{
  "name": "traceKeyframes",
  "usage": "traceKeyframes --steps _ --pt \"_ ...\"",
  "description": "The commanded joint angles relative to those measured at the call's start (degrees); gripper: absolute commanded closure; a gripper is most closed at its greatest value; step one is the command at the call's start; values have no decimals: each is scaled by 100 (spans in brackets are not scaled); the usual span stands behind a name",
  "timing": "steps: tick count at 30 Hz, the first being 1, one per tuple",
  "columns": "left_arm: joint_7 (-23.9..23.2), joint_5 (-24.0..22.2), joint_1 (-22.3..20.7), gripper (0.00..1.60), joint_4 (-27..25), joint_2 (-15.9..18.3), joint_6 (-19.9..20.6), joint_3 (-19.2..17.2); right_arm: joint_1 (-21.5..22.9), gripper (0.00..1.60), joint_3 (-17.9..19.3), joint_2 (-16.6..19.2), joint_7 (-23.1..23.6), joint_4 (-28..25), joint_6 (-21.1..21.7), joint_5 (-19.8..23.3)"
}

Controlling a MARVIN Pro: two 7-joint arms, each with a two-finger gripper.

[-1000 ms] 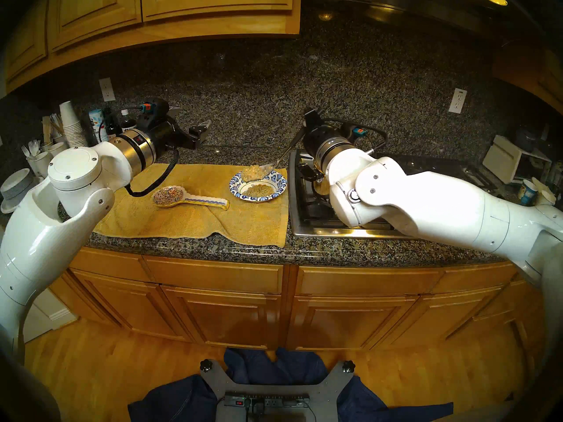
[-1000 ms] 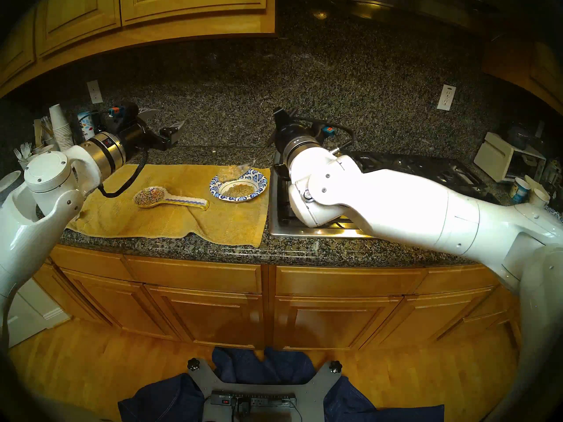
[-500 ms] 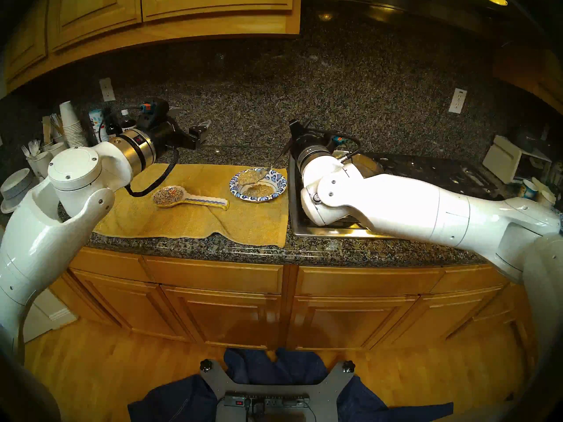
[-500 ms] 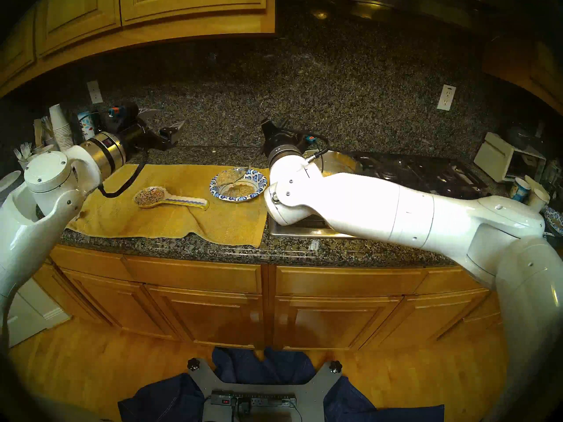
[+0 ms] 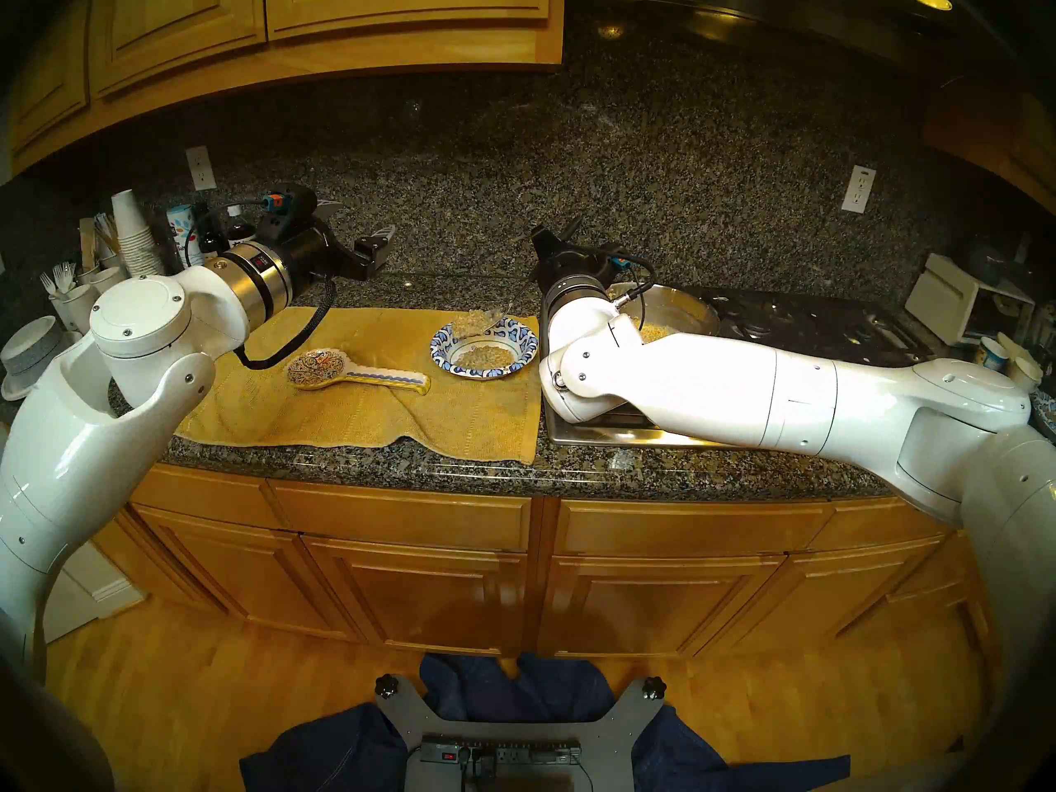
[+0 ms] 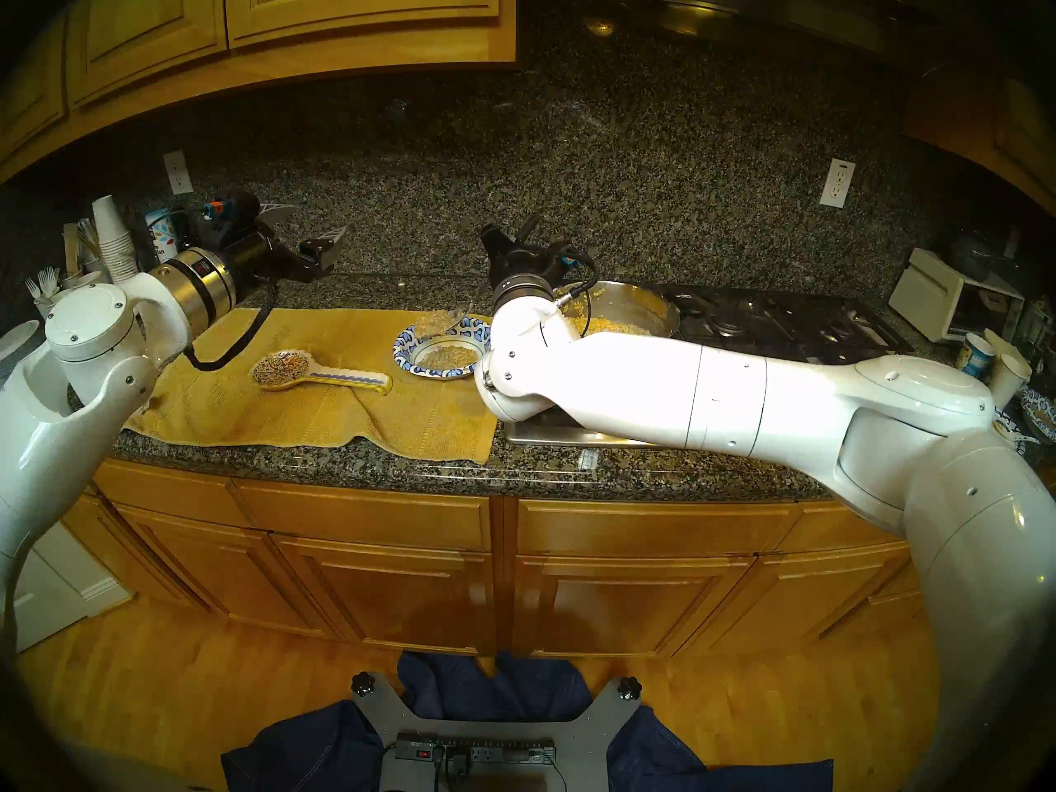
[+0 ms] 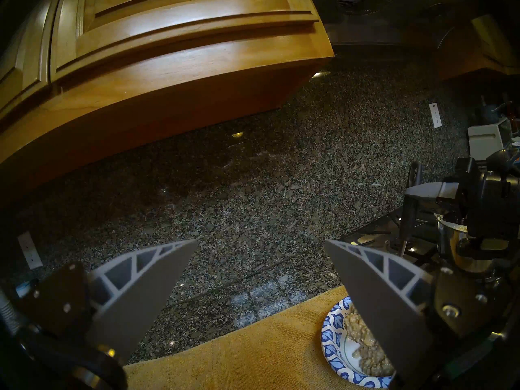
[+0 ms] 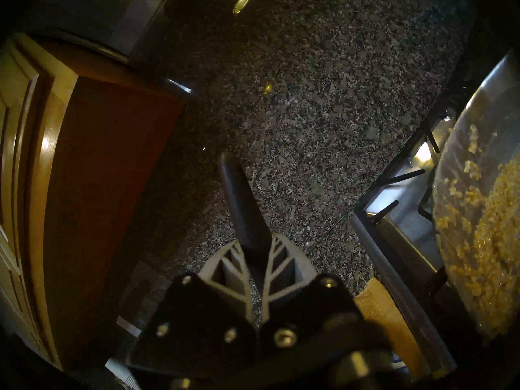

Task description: Scoop oatmeal into bowl

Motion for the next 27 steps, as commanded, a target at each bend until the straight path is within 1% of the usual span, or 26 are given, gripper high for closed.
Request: traceKeyframes --steps 1,9,10,12,15,16,27 --pt "14 1 -183 0 -66 -6 -87 -140 477 160 -124 237 70 -161 -41 -719" --pt "14 1 -183 0 -66 -6 -87 -140 578 160 -230 364 -55 -206 -41 -1066" --pt "14 1 -183 0 -66 -6 -87 -140 623 160 -328 376 -28 -178 -41 -1254" --pt "14 1 -183 0 -66 -6 -87 -140 638 160 -362 371 -25 -170 -41 -1318" --pt "14 1 -184 0 -66 -7 -89 -140 679 160 -516 319 -87 -117 -41 -1605" --pt "13 1 -185 0 -65 -8 -91 -140 698 160 -639 267 -121 -52 -41 -1822" --pt "14 1 -184 0 -66 -6 -88 -140 877 160 -1183 55 -209 316 -41 -2902"
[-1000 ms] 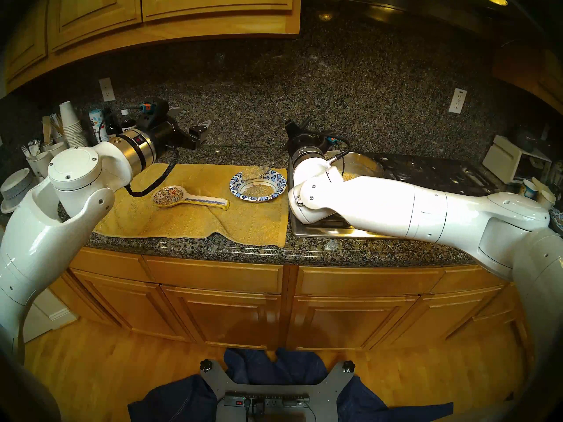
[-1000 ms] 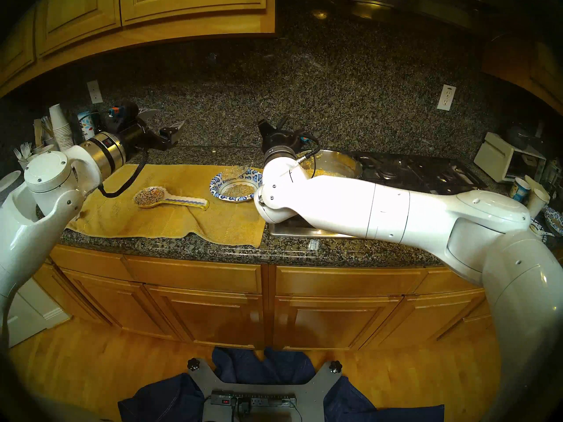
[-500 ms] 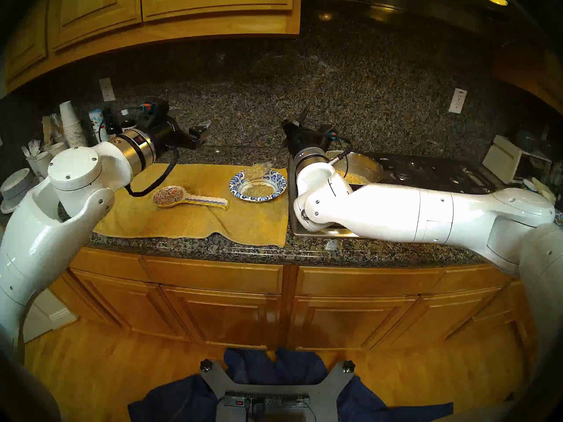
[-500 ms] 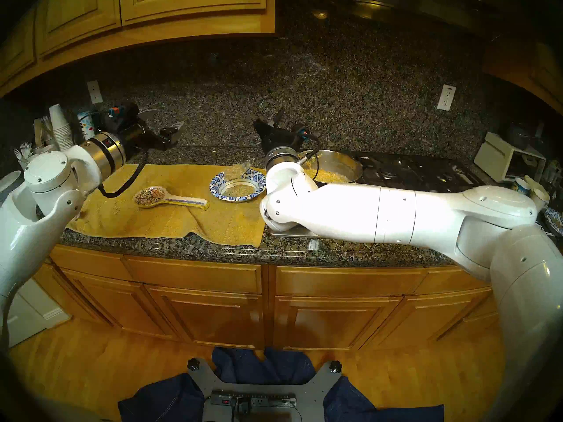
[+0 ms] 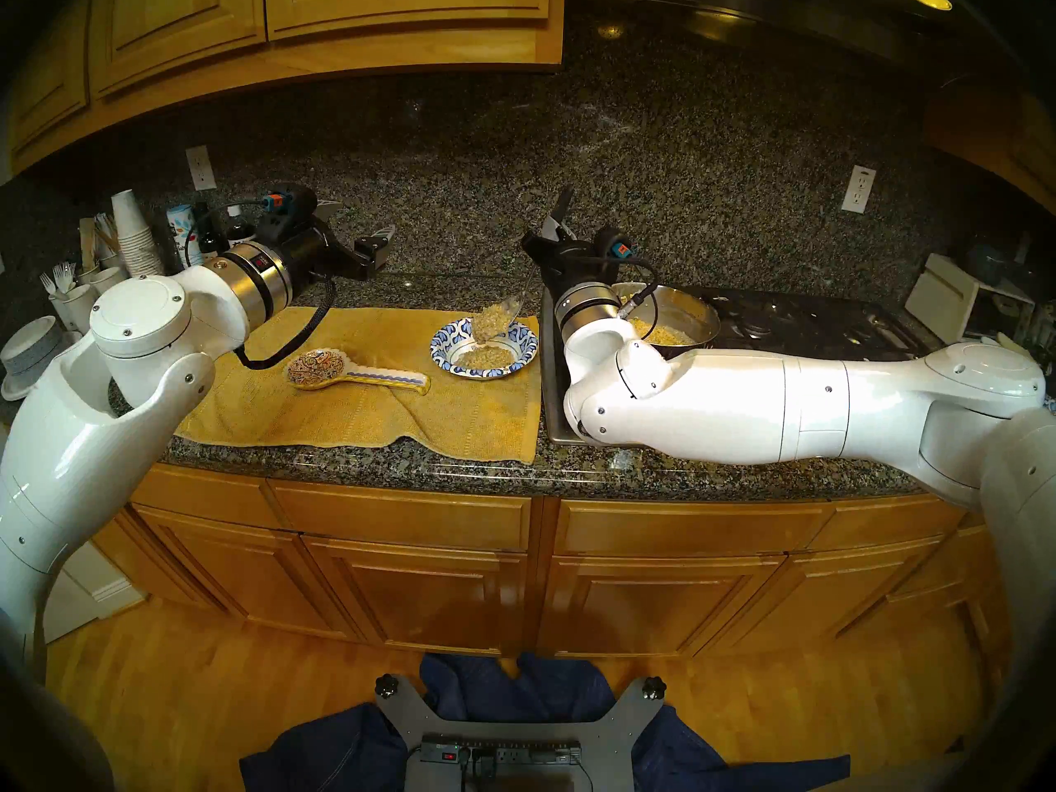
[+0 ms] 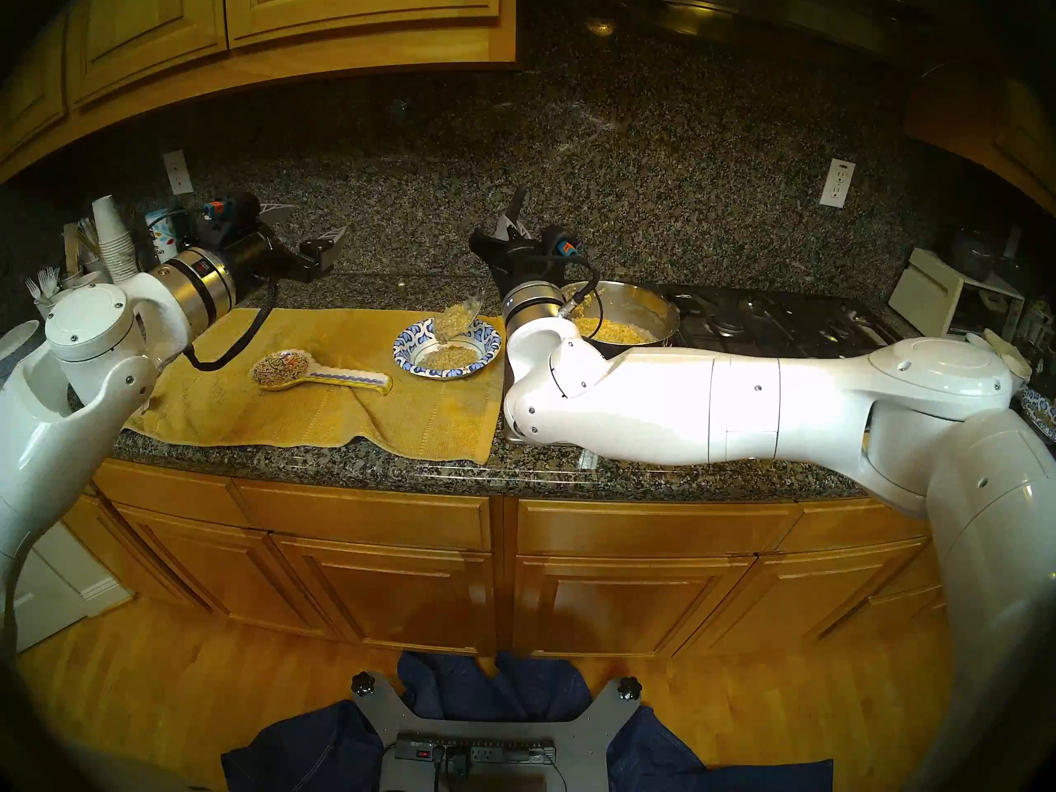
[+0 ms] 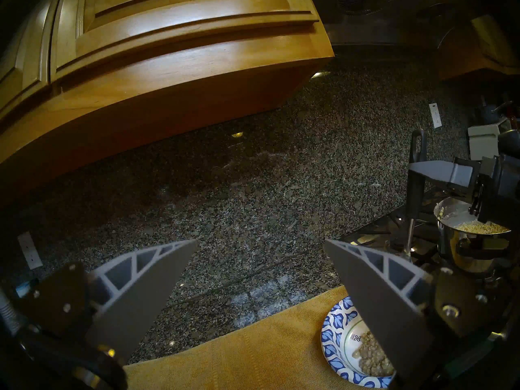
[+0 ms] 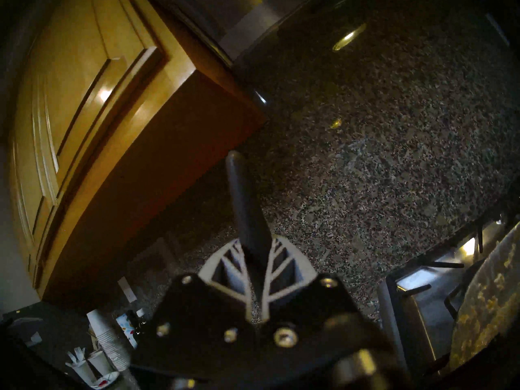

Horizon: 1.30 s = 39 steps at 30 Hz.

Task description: Scoop oatmeal into bowl

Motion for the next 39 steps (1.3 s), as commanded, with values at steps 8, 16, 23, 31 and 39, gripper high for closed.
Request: traceKeyframes --steps 8,16,23,31,39 --pt "14 1 -184 0 -66 -7 -89 -140 545 160 -380 -225 -155 443 3 -1515" --pt "13 1 -185 0 -65 -8 -90 -140 610 160 -805 -305 -295 754 121 -2558" --pt "13 1 -186 0 -65 -8 -91 -140 664 160 -1165 -380 -447 1040 295 -3541" --pt "13 1 -188 0 -64 -10 -94 -140 616 160 -1288 -457 -738 1315 424 -4435" --pt "13 1 -186 0 -65 -8 -92 -140 679 160 -1193 -552 -913 1539 531 -4917"
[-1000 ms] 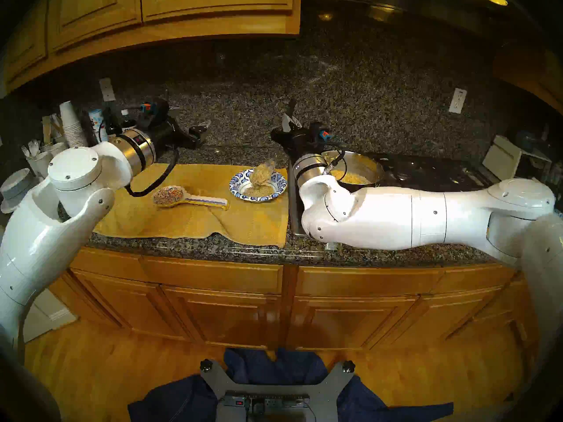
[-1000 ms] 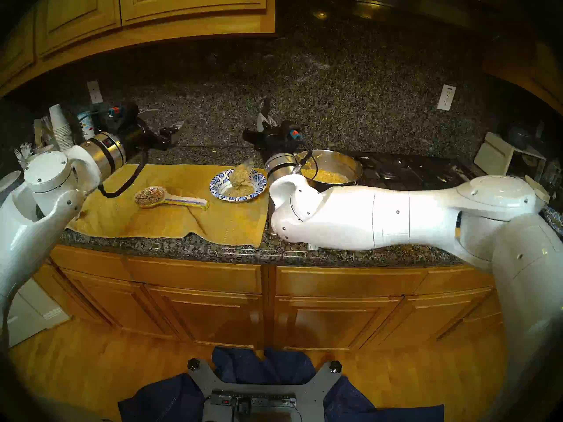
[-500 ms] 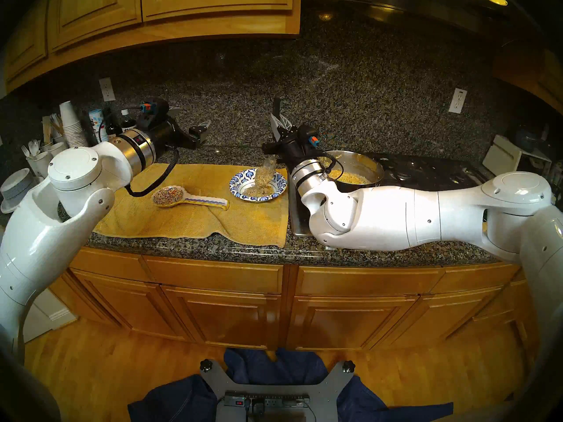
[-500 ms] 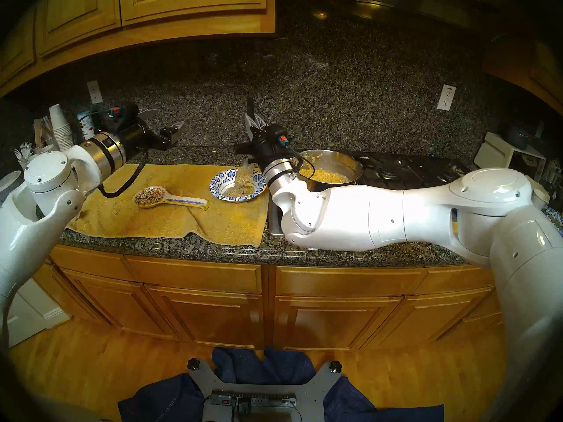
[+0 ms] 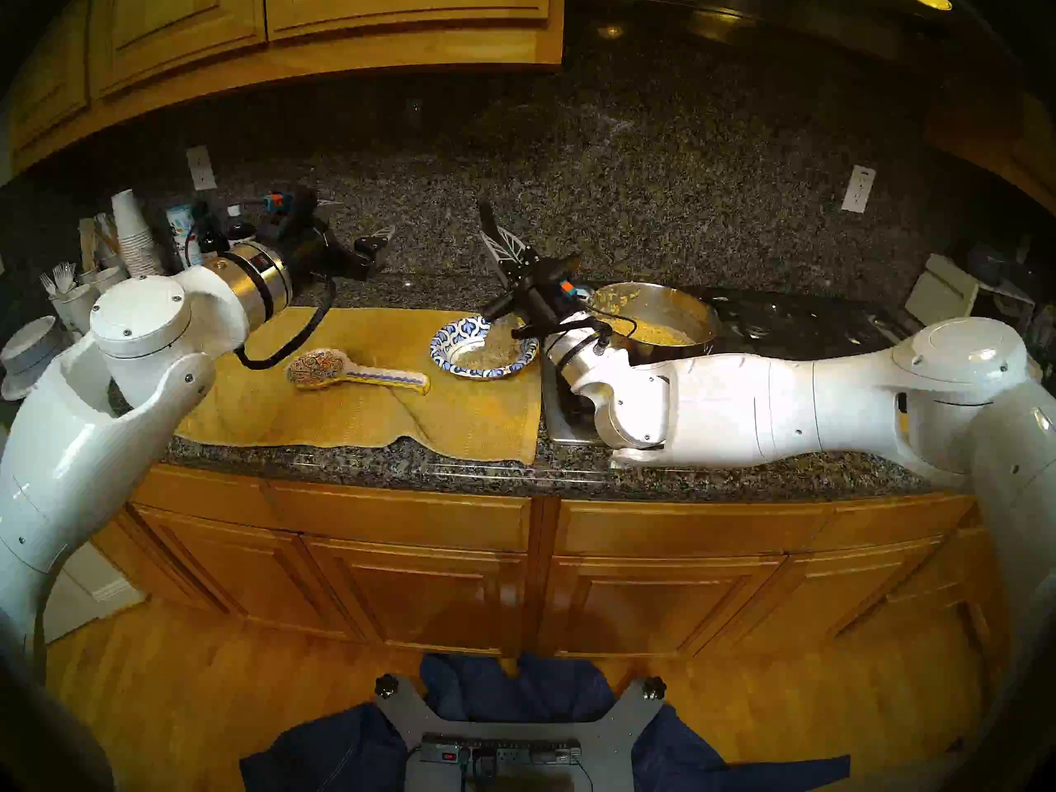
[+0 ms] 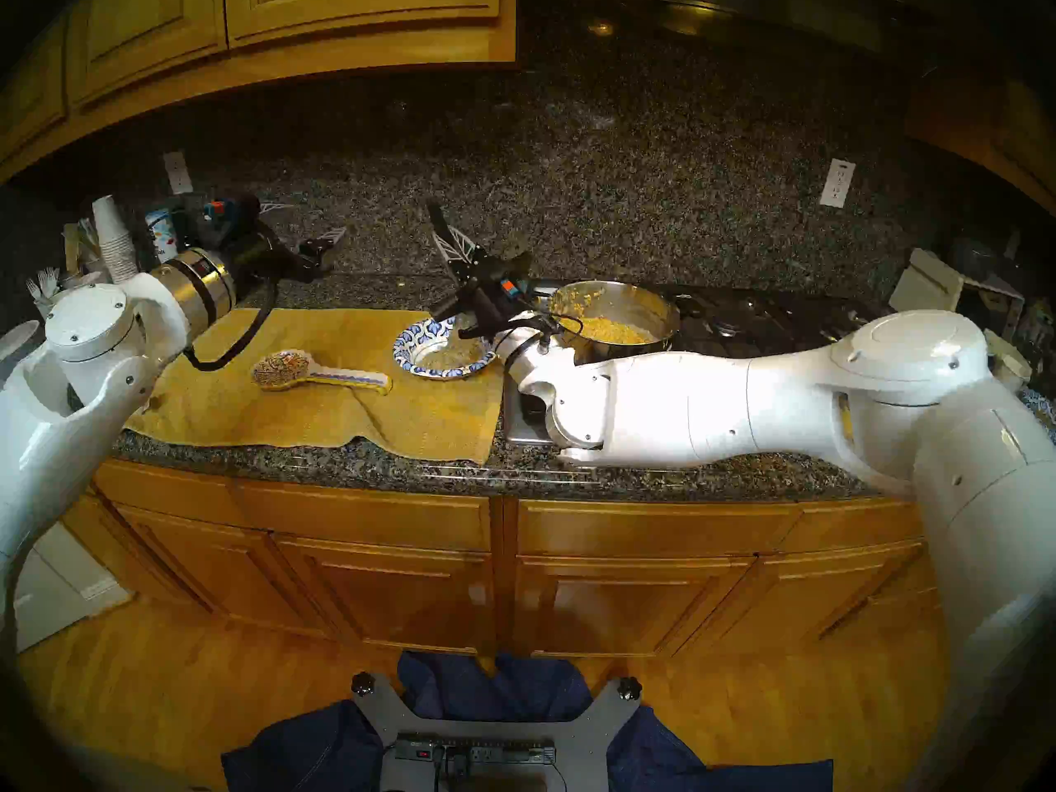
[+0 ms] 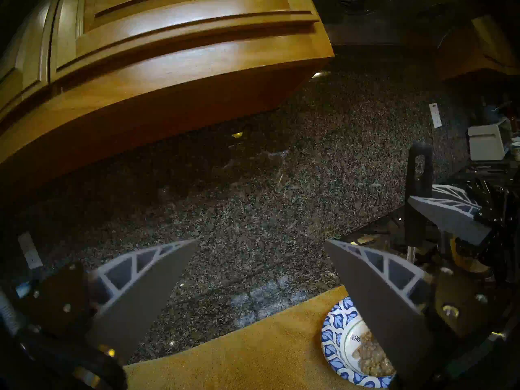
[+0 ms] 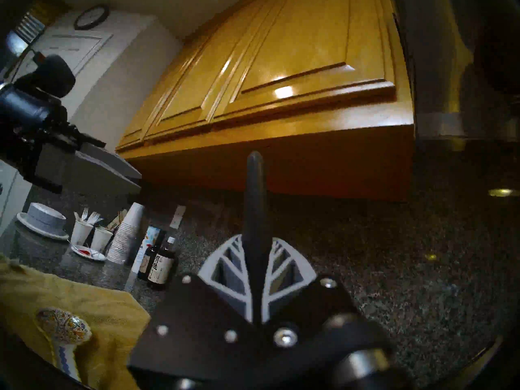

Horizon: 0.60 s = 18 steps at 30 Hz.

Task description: Scoop oatmeal into bowl

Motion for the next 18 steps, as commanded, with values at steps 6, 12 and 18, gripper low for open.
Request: traceKeyframes --steps 6,12,18 --pt "13 1 -185 0 -65 -8 -91 -140 367 160 283 -138 -270 337 35 -678" --pt "13 1 -188 0 -64 -10 -94 -140 388 160 295 -189 -374 450 68 -1070" --pt "9 4 -194 0 -60 -16 -105 -139 237 160 180 -158 -487 384 104 -1471"
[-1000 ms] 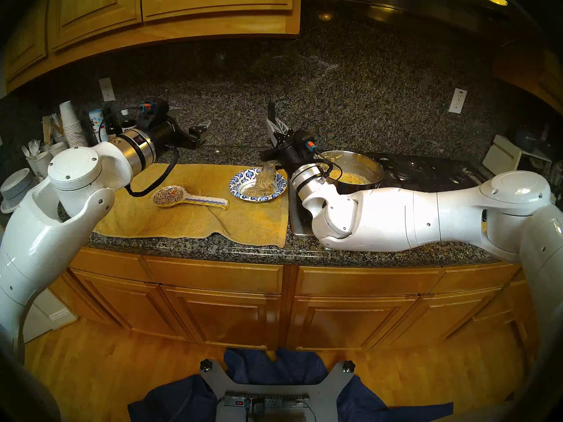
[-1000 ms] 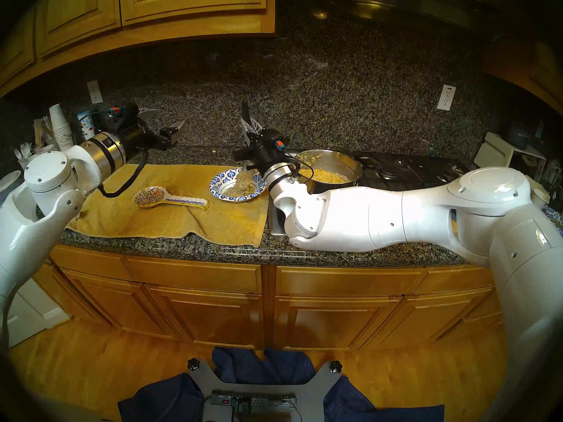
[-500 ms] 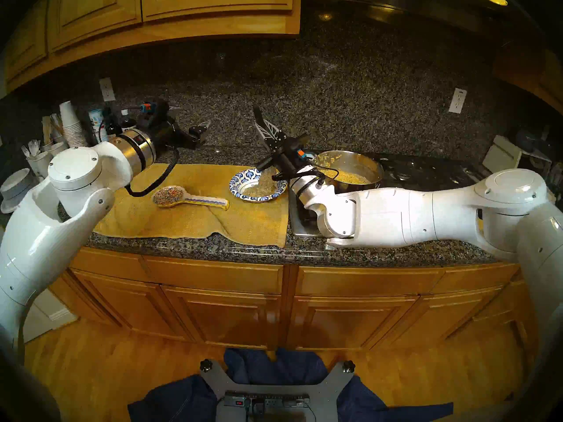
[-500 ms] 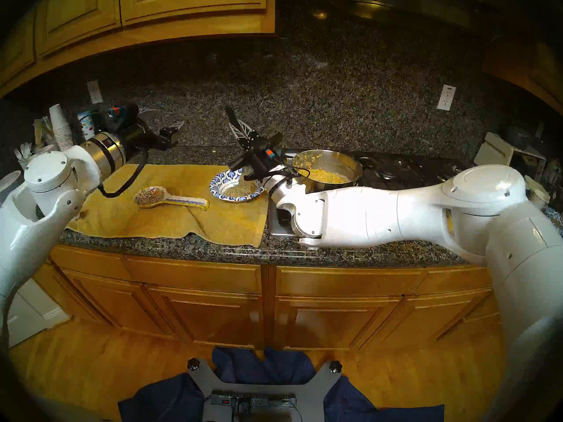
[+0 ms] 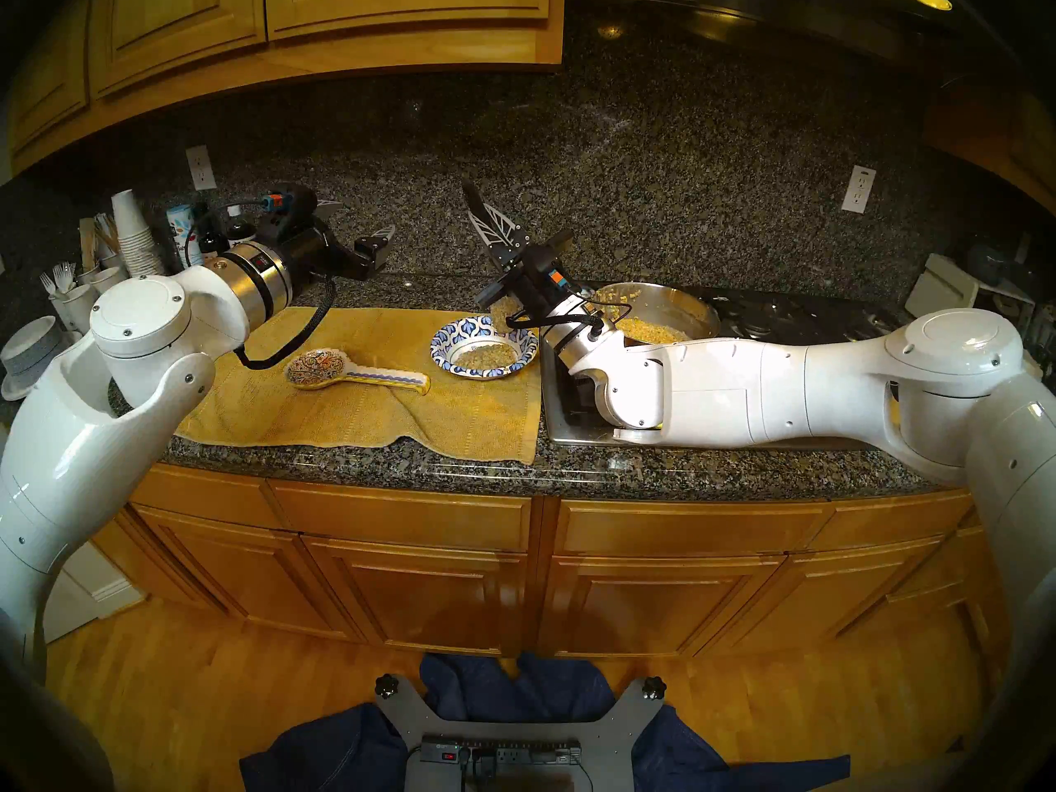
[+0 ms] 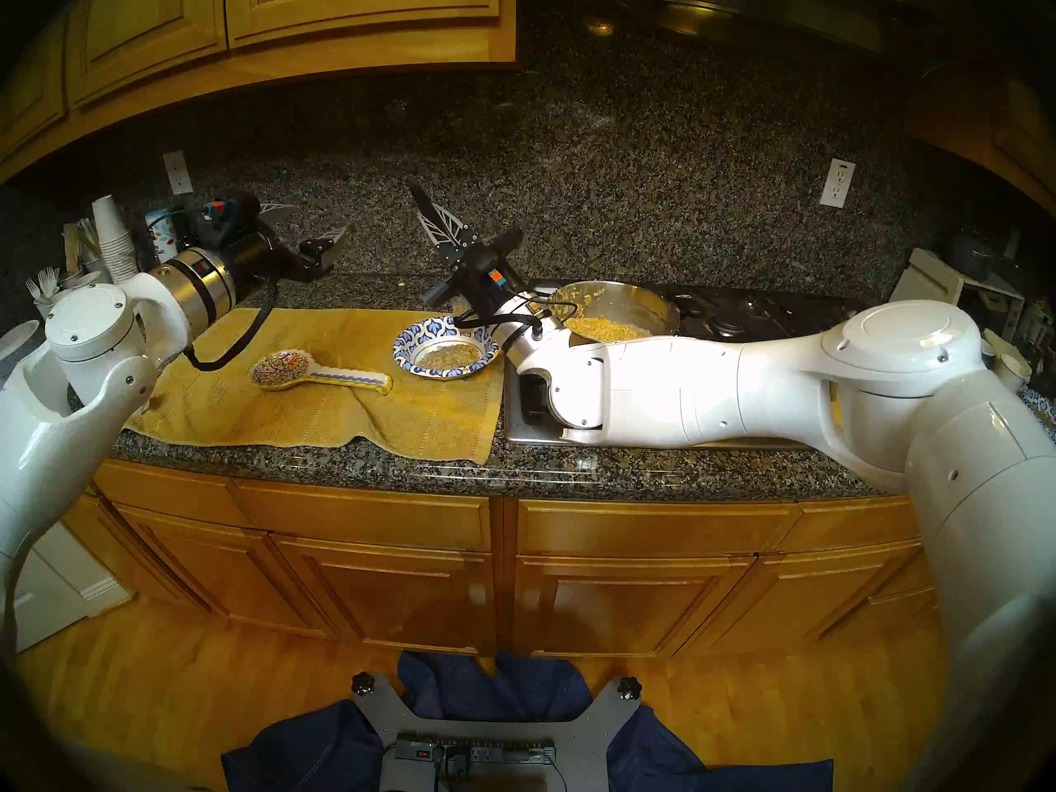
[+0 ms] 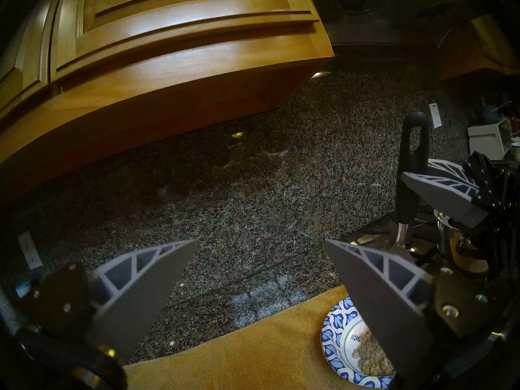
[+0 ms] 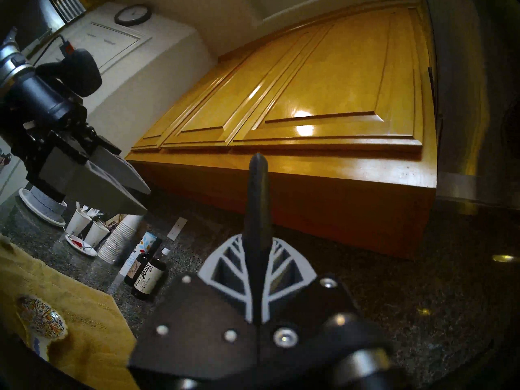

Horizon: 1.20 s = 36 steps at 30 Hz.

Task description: Scoop oatmeal into bowl

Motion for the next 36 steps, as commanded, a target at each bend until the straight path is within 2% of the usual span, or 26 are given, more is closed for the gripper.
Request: traceKeyframes --steps 1,10,28,32,36 --pt "9 4 -195 0 -59 -16 -107 -139 84 160 45 36 -220 -107 26 -564" --pt "8 5 -196 0 -58 -17 -109 -138 -66 160 -142 150 -335 -204 114 -1141" --pt "13 1 -185 0 -65 -8 -91 -140 260 160 165 -17 -285 350 -41 -1135" --pt "12 2 -189 0 -63 -11 -96 -140 215 160 176 -36 -307 335 -62 -1161" --pt "9 4 -196 0 -58 -16 -109 -138 -1 160 57 25 -370 98 -19 -1287"
